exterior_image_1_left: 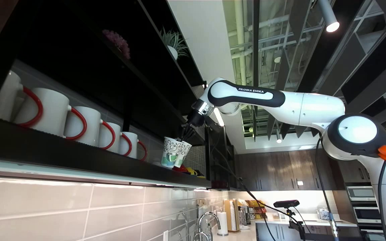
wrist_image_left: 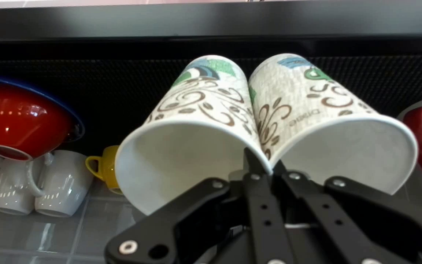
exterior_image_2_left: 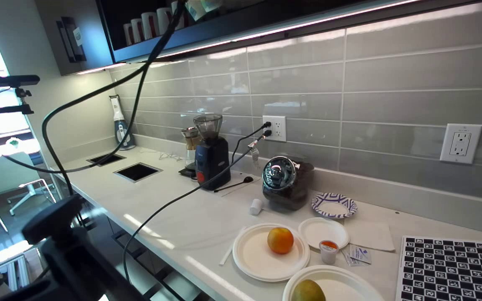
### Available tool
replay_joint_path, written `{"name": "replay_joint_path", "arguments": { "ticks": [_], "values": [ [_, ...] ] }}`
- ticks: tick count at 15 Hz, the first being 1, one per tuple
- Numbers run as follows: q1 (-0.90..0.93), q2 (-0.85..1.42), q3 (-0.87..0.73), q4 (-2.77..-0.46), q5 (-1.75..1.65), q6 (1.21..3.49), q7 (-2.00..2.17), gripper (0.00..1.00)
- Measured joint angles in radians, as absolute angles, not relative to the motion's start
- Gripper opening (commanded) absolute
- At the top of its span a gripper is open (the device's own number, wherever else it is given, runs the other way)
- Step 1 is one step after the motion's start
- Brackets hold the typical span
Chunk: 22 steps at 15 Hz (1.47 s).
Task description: Put the paper cups in the cabinet
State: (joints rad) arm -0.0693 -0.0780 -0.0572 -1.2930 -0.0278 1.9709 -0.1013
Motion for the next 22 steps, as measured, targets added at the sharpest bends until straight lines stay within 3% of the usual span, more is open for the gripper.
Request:
{"name": "replay_joint_path", "arguments": {
  "ticks": [15,17,22],
  "values": [
    [-0.075,0.01,-0.08,-1.177,0.021,1.894,-0.103,0.02],
    [-0.076,0.024,-0.081,-1.157,0.025,1.882,-0.103,0.32],
    [-0.078,0.061,-0.085,-1.118,0.025,1.872,-0.103,0.67]
  ]
}}
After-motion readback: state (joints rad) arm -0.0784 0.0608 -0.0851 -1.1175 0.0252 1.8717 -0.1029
